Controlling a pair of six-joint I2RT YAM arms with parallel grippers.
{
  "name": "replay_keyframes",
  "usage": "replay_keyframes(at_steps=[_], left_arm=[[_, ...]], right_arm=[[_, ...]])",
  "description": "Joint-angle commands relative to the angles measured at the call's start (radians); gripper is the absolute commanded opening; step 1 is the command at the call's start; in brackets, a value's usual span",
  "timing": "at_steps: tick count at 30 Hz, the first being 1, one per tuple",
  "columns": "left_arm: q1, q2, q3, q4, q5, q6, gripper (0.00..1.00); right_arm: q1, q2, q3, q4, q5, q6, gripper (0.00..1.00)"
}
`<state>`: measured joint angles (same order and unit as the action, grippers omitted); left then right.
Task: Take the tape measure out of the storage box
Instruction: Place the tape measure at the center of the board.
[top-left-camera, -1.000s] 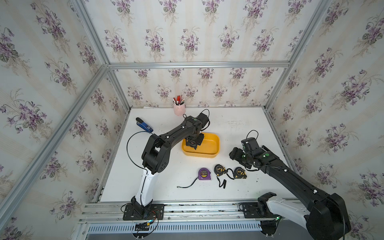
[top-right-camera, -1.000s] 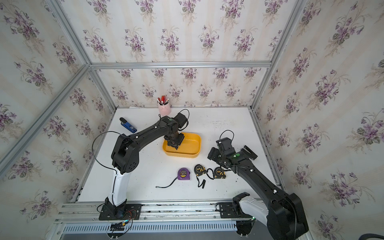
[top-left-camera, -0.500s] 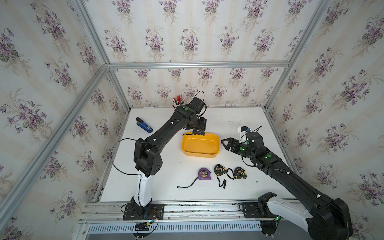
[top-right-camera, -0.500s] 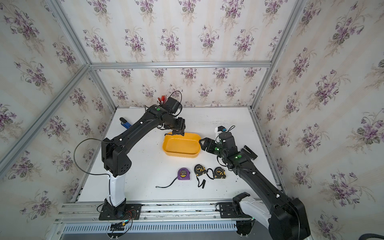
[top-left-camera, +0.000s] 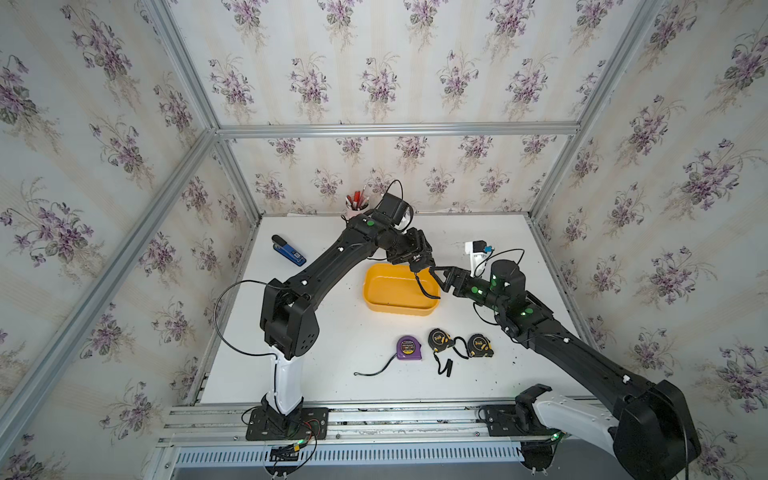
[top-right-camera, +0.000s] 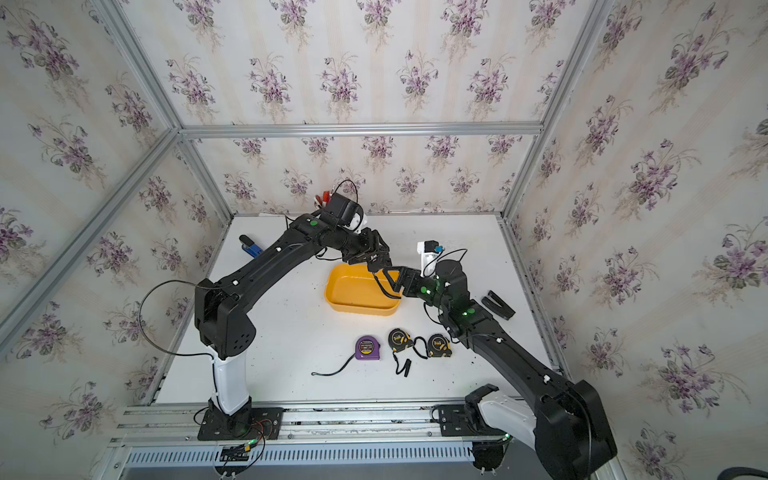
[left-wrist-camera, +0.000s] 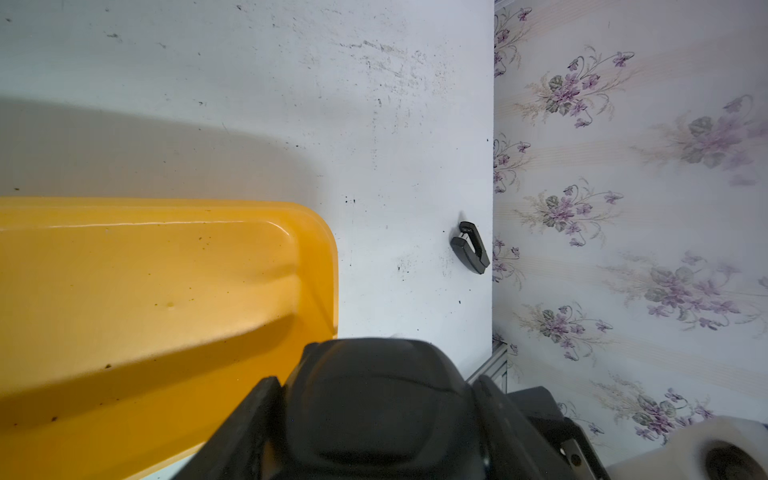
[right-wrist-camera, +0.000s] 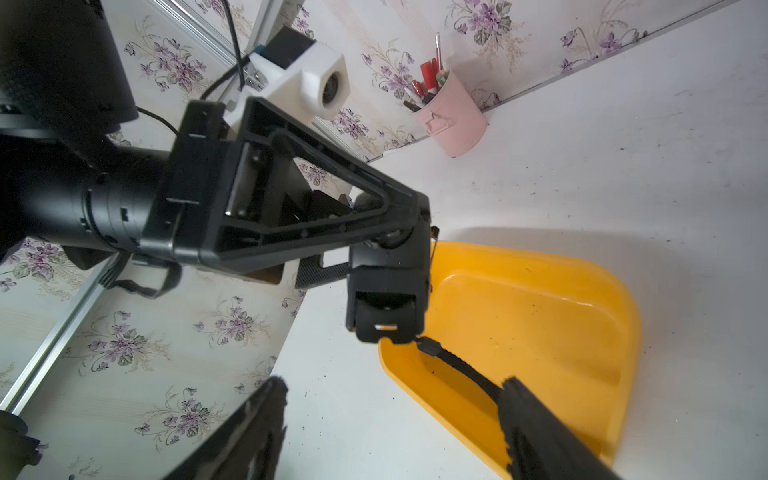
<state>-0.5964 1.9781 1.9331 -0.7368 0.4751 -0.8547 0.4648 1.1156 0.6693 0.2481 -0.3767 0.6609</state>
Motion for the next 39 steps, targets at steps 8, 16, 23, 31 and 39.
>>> replay_keyframes(at_steps=[8,16,23,31,39], left_arm=[[-0.023,-0.024,0.003,0.069,0.051,-0.058,0.22],[-0.034,-0.059,-0.022,0.072,0.049,-0.061,0.22],[-0.04,-0.084,-0.057,0.078,0.051,-0.061,0.28],[-0.036,-0.079,-0.064,0.099,0.051,-0.026,0.97],[-0.022,-0.061,-0.083,0.116,0.015,0.015,1.0]], right_arm=[[0.012,0.06,0.05,0.067,0.007,-0.024,0.83],[0.011,0.137,0.104,0.075,0.015,-0.033,0.66],[0.012,0.155,0.115,0.061,0.049,-0.03,0.32],[0.011,0.094,0.103,-0.037,0.111,-0.039,0.24],[-0.002,-0.03,0.084,-0.37,0.345,-0.048,0.22]])
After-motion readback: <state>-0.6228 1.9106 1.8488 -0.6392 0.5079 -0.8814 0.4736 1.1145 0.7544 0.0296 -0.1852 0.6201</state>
